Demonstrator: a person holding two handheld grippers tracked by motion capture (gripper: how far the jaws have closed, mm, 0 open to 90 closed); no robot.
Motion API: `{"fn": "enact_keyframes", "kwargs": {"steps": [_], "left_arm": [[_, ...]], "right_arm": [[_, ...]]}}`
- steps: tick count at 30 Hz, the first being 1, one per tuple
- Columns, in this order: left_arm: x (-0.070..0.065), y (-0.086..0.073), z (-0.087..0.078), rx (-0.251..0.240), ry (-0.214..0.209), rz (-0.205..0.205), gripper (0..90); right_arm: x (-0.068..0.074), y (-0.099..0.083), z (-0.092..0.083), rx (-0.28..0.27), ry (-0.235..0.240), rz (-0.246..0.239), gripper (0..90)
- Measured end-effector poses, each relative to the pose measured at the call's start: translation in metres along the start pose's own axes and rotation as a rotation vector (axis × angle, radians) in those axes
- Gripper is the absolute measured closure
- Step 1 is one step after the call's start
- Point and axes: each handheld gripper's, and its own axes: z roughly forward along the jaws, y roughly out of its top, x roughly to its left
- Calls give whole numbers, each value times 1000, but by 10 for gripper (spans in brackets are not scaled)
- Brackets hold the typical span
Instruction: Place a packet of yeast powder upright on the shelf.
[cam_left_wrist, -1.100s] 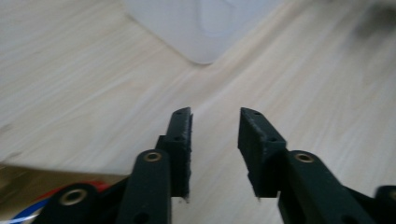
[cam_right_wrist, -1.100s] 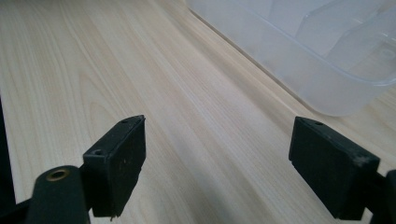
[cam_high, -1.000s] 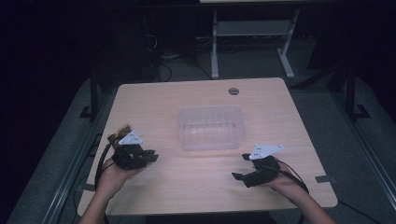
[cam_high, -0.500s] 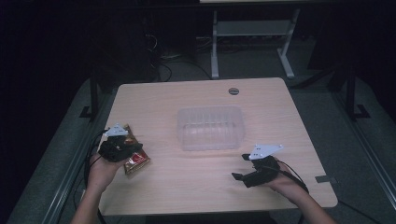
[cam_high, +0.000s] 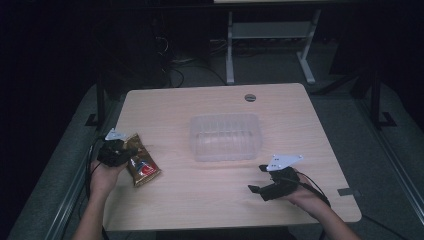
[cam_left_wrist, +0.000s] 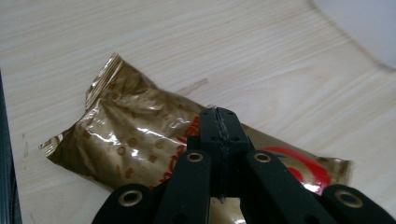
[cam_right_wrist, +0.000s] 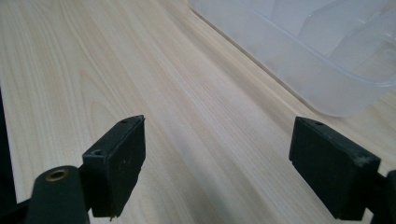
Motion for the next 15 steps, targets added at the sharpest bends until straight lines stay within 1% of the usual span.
{"fn": "enact_keyframes", "kwargs": {"steps": [2, 3, 4, 5, 7, 9, 11, 13, 15], "left_arm": [[1, -3, 5, 20, 4, 6, 899], [1, -5, 9, 27, 0, -8, 899], [2, -7, 12, 47, 3, -5, 899], [3, -10, 15, 60, 3, -16, 899], [7, -13, 18, 60, -20, -39, 899], [7, -13, 18, 64, -29, -51, 900], [6, -14, 21, 79, -46, -44, 900], [3, -14, 24, 101, -47, -25, 900], [3, -14, 25, 104, -67, -31, 900]], "right_arm": [[0, 0, 0, 4, -1, 2, 180], [0, 0, 0, 3, -2, 3, 180], [0, 0, -1, 5, -2, 13, 181], [0, 0, -1, 5, -4, 14, 181], [0, 0, -1, 5, -4, 14, 181], [1, 0, -1, 6, -4, 15, 181], [1, 0, -1, 6, -3, 15, 181], [1, 0, -1, 7, -2, 14, 181], [1, 0, 0, 6, -4, 11, 181]]}}
